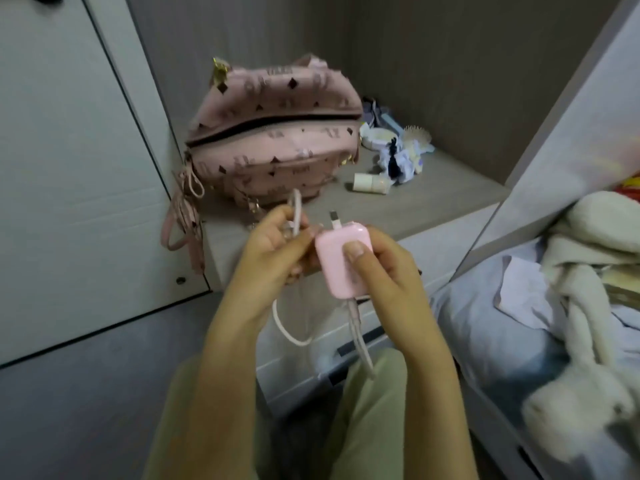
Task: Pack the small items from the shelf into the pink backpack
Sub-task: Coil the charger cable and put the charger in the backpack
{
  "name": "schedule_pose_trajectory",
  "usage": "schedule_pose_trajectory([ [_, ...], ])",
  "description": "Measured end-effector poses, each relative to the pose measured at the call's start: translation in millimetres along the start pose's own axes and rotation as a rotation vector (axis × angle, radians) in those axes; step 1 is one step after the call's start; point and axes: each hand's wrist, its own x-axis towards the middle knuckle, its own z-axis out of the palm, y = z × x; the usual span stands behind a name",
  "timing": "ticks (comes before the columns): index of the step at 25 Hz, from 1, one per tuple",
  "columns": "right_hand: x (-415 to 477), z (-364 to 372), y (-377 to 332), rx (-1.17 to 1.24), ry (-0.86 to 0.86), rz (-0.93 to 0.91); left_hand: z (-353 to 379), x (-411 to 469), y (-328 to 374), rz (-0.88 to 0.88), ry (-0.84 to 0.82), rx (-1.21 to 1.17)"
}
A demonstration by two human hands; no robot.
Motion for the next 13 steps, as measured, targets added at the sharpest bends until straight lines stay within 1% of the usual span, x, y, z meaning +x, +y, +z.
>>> schedule_pose_trajectory([
  [1, -8, -1, 3, 0.033, -0.031, 0.024, -2, -4, -5, 0.010, 0.038, 0.013],
  [2, -14, -4, 6, 0.073, -0.022, 0.023, -4, -6, -6, 0.027, 0.026, 0.041],
  [3, -20, -7, 7, 0.117, 0.027, 0.015, -5, -9, -7, 0.046, -0.034, 0.077],
  [5, -23, -18, 6, 0.225, 0.230, 0.027, -6, -13, -7, 0.013, -0.163, 0.116],
  [7, -23, -34, 5, 0.325, 0.490, 0.085, -9, -17, -6, -0.071, -0.228, 0.130],
  [8, -24, -43, 5, 0.323, 0.580, 0.127, -12, -19, -6, -0.097, -0.241, 0.152],
  [9, -27, -50, 6, 0.275, 0.631, 0.166, -14, -20, -6, -0.101, -0.235, 0.178],
  [10, -31, -56, 8, 0.208, 0.644, 0.185, -15, -20, -6, -0.086, -0.211, 0.191],
  [11, -35, -61, 10, 0.152, 0.616, 0.185, -16, -19, -6, -0.059, -0.184, 0.183],
  [12, -41, -64, 13, 0.105, 0.536, 0.175, -15, -18, -6, -0.036, -0.168, 0.163],
  [13, -44, -64, 15, 0.071, 0.414, 0.157, -12, -17, -7, -0.019, -0.164, 0.149],
])
